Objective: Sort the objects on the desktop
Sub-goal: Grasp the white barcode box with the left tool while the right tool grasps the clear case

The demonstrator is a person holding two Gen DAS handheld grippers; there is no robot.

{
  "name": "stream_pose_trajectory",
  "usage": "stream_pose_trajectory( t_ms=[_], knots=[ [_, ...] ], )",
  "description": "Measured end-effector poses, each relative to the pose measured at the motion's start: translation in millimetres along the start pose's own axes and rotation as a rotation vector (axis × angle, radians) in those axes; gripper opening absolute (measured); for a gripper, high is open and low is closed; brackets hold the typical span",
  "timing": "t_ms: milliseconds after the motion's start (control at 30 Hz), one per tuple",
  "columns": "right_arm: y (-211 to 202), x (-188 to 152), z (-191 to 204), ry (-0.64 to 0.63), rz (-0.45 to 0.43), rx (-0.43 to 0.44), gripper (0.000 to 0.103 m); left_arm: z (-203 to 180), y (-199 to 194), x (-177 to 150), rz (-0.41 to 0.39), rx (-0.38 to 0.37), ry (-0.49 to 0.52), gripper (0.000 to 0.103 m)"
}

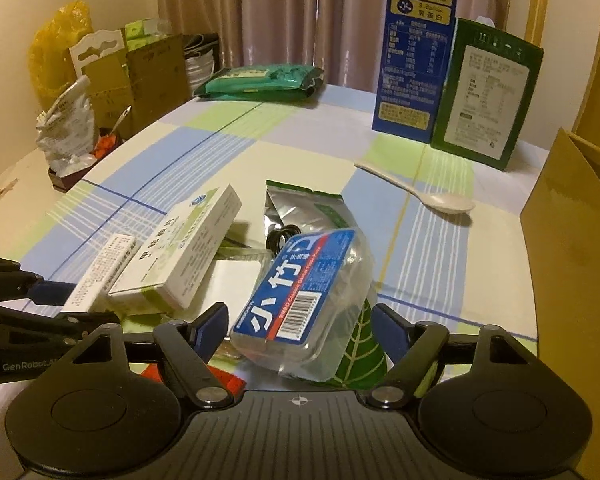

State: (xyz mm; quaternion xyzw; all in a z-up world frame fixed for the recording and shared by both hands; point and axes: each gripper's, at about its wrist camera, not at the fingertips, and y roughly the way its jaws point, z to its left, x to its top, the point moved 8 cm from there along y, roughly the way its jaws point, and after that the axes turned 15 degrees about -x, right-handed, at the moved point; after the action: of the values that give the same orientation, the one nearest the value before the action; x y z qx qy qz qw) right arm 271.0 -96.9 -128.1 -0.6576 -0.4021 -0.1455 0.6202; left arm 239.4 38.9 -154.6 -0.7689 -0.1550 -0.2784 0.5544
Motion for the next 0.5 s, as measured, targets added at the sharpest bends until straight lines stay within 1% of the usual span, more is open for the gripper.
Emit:
stream_pose_trajectory(
  t_ms=[133,200,300,467,500],
  knots=[
    [6.0,-0.1,2.4,-0.011,0.006,-0.004,0.076,2.1,-0.1,-0.8,0.003,0.012,-0.007,0.026],
    [7.5,-0.8,1.4,-0.009,0.008,-0.008,0.067,3.7,-0.5,-1.2,0.004,0.018,-0.008,0.025],
    [5.7,-1.8,-0.1,-0.002,0.009,0.000,0.062,4.0,-1.2,-2.1,0.004,0.019,-0.014,0.024],
    [-4.6,-7.7,-2.4,0.007,0.014,0.005,0.056,3.6,-6.3,-9.6,0.017,0.020,-0.031,0.022],
    [-8.5,-9.2,-2.6,0.009,0.013,0.008,0.053,2.8,-8.5,-12.2,0.020,0.019,-0.035,0.022]
  ],
)
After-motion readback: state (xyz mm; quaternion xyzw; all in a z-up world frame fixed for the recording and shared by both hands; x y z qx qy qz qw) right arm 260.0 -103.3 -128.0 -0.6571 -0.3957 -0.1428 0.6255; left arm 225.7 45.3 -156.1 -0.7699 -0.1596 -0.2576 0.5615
